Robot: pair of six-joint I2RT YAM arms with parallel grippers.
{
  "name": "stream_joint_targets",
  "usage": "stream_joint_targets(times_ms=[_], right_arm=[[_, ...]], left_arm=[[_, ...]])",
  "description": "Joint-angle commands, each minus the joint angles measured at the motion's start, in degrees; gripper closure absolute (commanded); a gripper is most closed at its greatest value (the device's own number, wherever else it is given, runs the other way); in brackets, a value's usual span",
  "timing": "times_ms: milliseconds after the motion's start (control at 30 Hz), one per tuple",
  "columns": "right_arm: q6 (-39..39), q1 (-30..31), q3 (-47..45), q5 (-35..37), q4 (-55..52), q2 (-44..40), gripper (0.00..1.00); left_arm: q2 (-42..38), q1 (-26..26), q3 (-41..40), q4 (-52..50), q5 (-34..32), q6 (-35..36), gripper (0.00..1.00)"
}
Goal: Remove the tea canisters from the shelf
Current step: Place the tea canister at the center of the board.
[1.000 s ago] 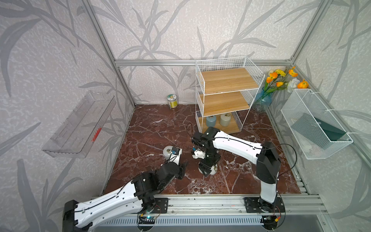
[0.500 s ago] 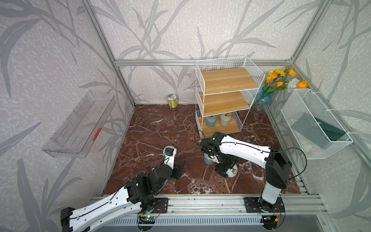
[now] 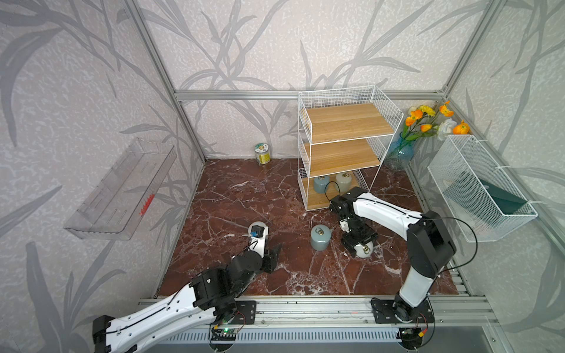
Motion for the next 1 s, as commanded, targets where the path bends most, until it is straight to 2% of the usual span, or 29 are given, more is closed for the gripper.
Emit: stream_joint_targets(times_ms=[0, 300, 633, 733, 833, 967], right_arm=[[-0.86, 0.28, 0.49, -0.57, -0.22, 2.83, 0.28], [-1.16, 0.23, 4.38, 3.43, -2.18, 11.62, 0.27], [-1.14, 0.14, 4.83, 6.02, -1.98, 14.89, 0.22], [-1.04, 0.19, 4.78, 7.06, -1.30, 16.06, 0.18], [-1.21, 0.71, 5.04, 7.66, -1.08, 17.41, 0.08], [-1.04, 1.31, 6.07, 7.78, -0.33, 18.09, 0.02]], left_arm=[[-0.02, 0.09, -0.56, -0.19, -0.69, -0.77, 0.45], [-0.31, 0.06, -1.18, -0.55, -1.05, -1.28, 0.45], [-0.91, 0.07, -2.13, -0.44, -1.74, -1.60, 0.45], [-0.88, 0.11, -2.23, -0.64, -1.78, -1.76, 0.45], [-0.96, 0.14, -2.40, -0.75, -1.88, -2.14, 0.45], [-1.01, 0.15, -2.75, -0.63, -2.06, -2.44, 0.45]])
